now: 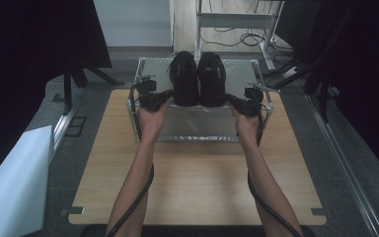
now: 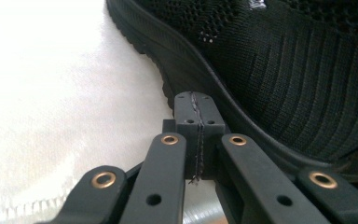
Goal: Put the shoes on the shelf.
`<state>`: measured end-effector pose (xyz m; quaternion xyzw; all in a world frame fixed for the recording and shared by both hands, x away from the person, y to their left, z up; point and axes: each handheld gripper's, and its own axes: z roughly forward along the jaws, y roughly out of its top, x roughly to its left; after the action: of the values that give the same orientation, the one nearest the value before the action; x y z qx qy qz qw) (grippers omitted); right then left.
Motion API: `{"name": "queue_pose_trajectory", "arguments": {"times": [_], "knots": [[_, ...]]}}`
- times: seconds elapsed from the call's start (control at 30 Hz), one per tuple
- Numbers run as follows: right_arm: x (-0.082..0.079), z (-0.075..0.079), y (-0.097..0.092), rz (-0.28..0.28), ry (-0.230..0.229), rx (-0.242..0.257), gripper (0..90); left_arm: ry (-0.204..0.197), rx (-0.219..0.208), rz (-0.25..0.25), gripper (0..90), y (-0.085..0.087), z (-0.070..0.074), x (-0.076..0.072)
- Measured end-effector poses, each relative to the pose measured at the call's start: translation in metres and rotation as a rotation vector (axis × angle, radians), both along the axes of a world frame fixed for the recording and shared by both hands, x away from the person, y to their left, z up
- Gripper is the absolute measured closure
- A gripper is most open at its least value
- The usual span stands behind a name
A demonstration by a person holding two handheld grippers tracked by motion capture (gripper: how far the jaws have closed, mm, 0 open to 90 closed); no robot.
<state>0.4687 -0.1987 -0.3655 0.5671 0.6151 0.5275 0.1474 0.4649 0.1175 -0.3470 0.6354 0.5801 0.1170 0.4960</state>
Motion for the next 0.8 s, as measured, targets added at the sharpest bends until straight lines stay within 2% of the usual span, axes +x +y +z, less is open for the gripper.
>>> {"name": "queue_pose_trajectory", "arguments": {"times": [0.07,0.13,0.17,0.2,0.3,0.37,0.4,0.47,0.57,0.63,0.73,0.8], "knots": [[0.002,0.000,0.000,0.009,-0.001,-0.015,90.0,-0.006,0.013,-0.003,89.5,0.000,0.001,0.001],[0.001,0.002,-0.001,0.019,-0.006,-0.024,89.0,-0.044,0.088,-0.002,82.8,-0.001,0.003,-0.004],[-0.002,0.004,-0.002,0.019,-0.017,-0.040,84.8,-0.065,0.105,-0.010,79.2,-0.001,0.004,-0.008],[-0.005,0.005,-0.004,0.022,-0.031,-0.052,81.1,-0.081,0.104,-0.017,75.3,0.000,0.006,-0.012],[-0.013,0.007,-0.012,0.051,-0.057,-0.031,75.6,-0.120,0.133,-0.027,66.5,-0.001,0.012,-0.024],[-0.019,0.010,-0.014,0.067,-0.078,-0.032,70.7,-0.144,0.131,-0.043,60.0,-0.002,0.014,-0.032],[-0.027,0.013,-0.017,0.101,-0.092,-0.022,66.4,-0.156,0.141,-0.052,53.8,-0.002,0.016,-0.037],[-0.029,0.014,-0.018,0.105,-0.100,-0.022,64.4,-0.169,0.145,-0.064,51.7,-0.001,0.016,-0.043],[-0.039,0.015,-0.021,0.132,-0.123,-0.026,58.4,-0.176,0.112,-0.088,44.4,0.002,0.012,-0.053],[-0.045,0.014,-0.023,0.149,-0.136,-0.024,54.5,-0.171,0.092,-0.105,38.6,0.004,0.007,-0.059],[-0.052,0.012,-0.026,0.189,-0.146,-0.040,49.1,-0.161,0.102,-0.116,31.2,0.007,0.000,-0.066],[-0.056,0.009,-0.028,0.210,-0.155,-0.040,46.4,-0.155,0.092,-0.128,29.1,0.010,-0.004,-0.071]]}}
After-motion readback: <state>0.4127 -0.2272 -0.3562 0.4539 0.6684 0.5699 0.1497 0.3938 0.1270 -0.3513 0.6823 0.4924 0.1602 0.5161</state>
